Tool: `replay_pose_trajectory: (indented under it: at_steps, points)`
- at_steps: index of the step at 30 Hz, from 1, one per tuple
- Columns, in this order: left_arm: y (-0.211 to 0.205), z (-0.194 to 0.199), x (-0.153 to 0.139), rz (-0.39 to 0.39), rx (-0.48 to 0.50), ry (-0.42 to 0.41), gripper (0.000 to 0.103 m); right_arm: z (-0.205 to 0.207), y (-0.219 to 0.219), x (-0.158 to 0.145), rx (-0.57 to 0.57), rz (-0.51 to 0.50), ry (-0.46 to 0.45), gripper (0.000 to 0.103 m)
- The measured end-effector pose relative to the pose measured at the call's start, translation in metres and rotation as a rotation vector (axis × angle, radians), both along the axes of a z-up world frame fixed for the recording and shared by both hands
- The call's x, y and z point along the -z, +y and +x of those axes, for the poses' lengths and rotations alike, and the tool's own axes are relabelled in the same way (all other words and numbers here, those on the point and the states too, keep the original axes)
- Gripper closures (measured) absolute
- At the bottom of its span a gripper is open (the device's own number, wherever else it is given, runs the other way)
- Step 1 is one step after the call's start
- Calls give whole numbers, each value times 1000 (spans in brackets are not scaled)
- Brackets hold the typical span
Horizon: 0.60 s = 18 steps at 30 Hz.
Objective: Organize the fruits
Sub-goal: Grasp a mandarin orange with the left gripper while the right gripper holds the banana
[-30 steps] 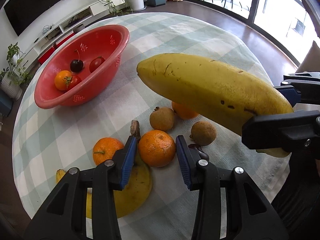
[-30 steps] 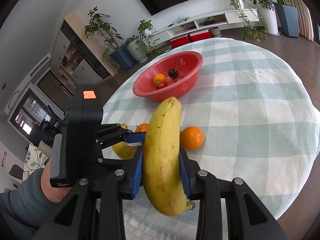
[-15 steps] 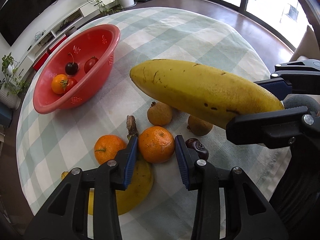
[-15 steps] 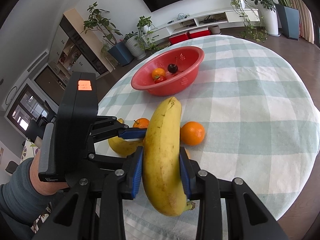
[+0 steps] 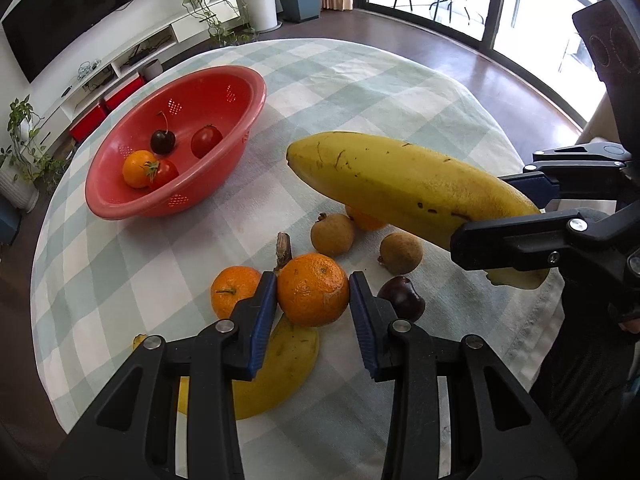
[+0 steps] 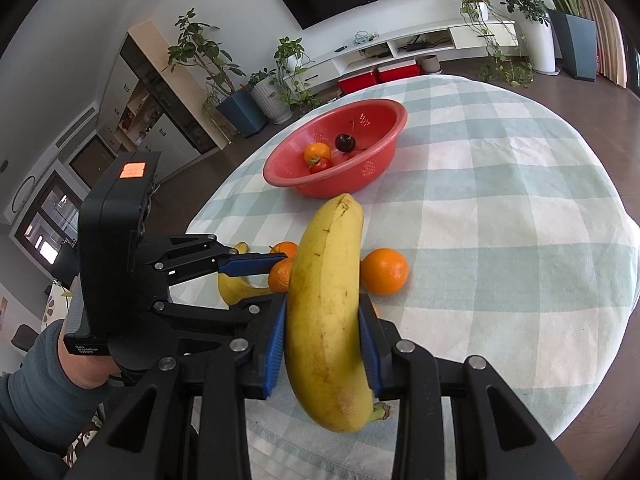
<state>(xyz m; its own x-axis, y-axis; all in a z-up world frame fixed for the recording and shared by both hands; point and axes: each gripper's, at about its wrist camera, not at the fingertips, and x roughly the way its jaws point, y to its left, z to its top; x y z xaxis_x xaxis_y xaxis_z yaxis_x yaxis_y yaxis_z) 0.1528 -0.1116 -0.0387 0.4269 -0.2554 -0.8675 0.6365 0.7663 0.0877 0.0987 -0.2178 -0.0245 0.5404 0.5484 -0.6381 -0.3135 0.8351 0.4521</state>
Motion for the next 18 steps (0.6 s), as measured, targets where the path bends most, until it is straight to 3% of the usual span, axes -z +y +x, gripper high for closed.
replay_pose_trajectory:
  at_steps: [11, 18]
  points:
    - [29, -7, -35, -116, -58, -44, 69, 5, 0, -7, 1, 1, -12, 67]
    - [65, 20, -71, -216, -137, -85, 69, 26, -1, -27, 3, -5, -46, 67]
